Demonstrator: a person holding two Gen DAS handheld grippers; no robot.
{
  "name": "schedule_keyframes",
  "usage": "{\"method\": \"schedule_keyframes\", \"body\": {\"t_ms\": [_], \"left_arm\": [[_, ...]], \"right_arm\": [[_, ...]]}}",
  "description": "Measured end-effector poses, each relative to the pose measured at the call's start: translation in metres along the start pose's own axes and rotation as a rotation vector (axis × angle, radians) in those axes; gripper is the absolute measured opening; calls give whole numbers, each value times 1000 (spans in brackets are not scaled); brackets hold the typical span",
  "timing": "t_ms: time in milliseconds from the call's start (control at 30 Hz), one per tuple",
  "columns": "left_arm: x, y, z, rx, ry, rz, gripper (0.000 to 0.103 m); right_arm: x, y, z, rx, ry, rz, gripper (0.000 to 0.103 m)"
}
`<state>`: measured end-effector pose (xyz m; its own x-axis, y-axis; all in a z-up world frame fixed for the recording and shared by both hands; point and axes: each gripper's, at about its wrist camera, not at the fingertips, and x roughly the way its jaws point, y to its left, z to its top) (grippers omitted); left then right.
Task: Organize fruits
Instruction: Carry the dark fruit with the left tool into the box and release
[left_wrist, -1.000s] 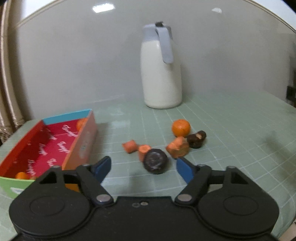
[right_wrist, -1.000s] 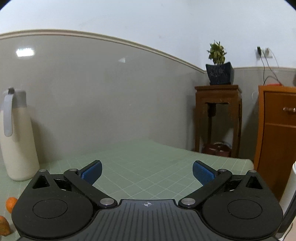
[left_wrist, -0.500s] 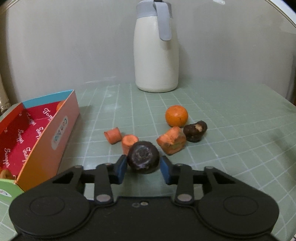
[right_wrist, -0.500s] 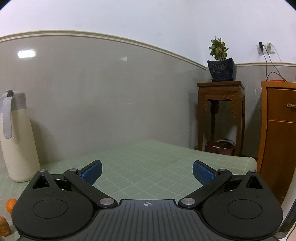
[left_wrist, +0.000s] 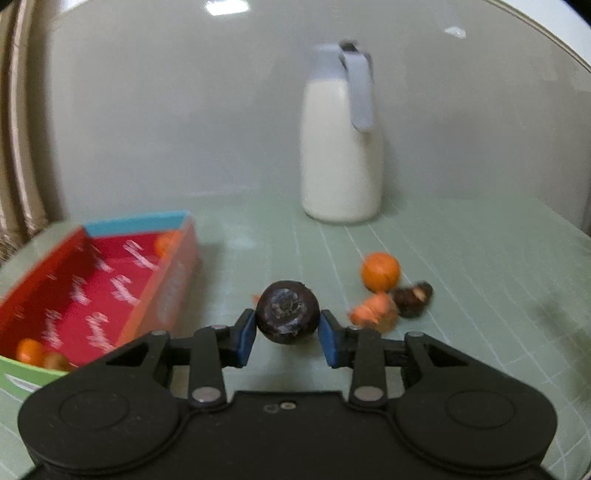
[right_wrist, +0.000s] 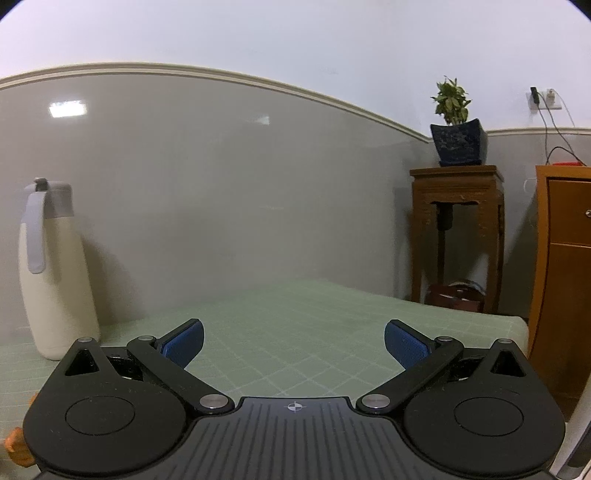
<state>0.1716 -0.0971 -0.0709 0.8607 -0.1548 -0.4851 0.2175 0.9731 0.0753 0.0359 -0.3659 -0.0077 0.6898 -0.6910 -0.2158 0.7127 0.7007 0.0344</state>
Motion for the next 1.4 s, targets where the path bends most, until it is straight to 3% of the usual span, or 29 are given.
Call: {"method": "schedule_keyframes", "body": {"t_ms": [267, 400, 633, 767, 833, 900, 1200, 1400], "left_arm": [[-17, 57, 10, -60, -28, 168, 27], [-15, 89, 6, -99, 4, 251, 27], [0, 123, -2, -154, 84, 322, 28], [-5, 127, -1, -159, 79, 343, 35], [-10, 129, -2, -177, 66, 342, 43], [-18, 132, -2, -197, 44, 356, 61], [-52, 149, -10, -238, -14, 378, 70], [-64, 157, -20, -217, -36, 417, 74]], "right_arm": [[-8, 18, -4, -32, 5, 72, 103], [-12, 29, -8, -58, 8, 108, 103], [-16, 41, -15, -75, 25, 177, 103], [-19, 51, -18, -85, 39, 222, 103], [-20, 56, -19, -88, 46, 255, 103], [-21, 60, -19, -90, 54, 286, 103], [-18, 85, -22, -62, 179, 516, 103], [-18, 108, -29, -54, 264, 617, 103]]}}
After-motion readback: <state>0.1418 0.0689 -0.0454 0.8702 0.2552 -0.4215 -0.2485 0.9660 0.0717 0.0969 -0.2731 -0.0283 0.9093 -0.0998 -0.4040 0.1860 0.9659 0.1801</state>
